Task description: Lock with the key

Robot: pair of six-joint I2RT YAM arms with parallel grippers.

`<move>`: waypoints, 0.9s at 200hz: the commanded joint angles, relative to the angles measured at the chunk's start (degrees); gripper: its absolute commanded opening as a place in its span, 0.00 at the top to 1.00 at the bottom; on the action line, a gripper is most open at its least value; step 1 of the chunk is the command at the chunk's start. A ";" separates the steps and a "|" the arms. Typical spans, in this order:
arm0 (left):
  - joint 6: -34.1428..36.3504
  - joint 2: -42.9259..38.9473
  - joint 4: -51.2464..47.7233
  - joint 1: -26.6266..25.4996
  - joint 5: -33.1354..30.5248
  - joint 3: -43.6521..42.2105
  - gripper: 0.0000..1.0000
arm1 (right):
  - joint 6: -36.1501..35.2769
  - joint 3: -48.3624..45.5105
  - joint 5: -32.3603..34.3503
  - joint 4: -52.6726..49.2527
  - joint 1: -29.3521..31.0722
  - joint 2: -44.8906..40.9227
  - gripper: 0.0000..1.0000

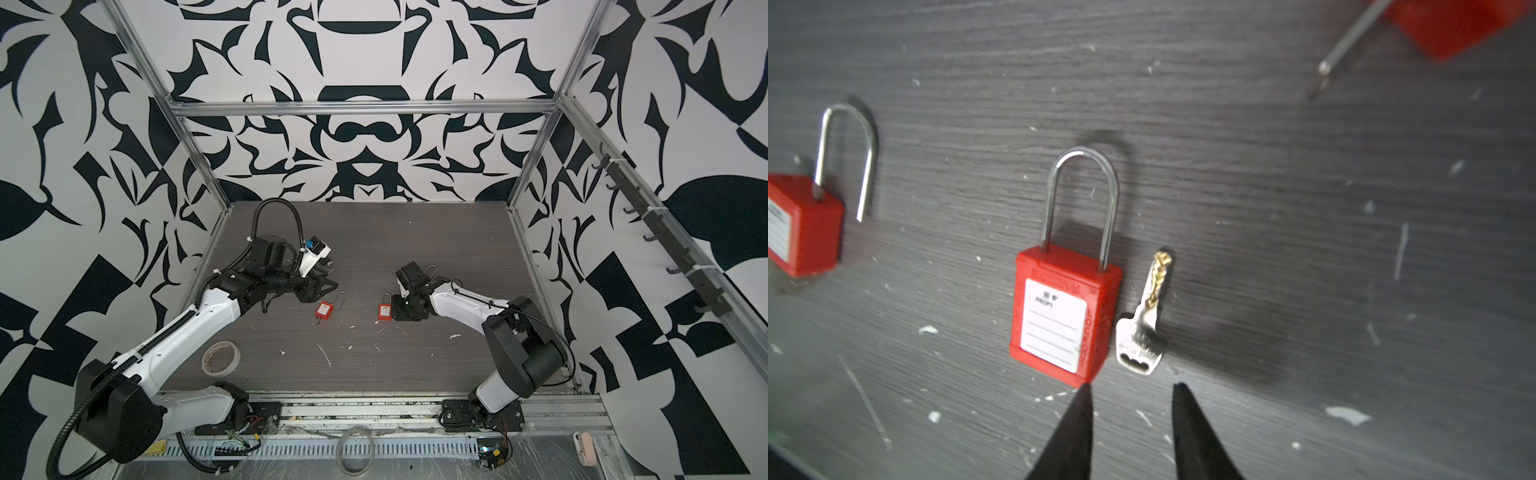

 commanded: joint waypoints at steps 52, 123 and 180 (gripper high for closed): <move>-4.60 -1.63 2.64 0.31 2.82 -0.14 0.42 | 1.29 9.29 14.45 -9.40 -7.27 -4.76 0.40; -7.04 -3.66 8.03 0.31 3.66 -4.11 0.43 | 4.05 21.32 13.48 -10.99 -10.47 9.50 0.32; -6.92 -4.70 8.65 0.27 2.78 -6.57 0.45 | 5.16 26.19 14.90 -11.54 -10.68 16.84 0.21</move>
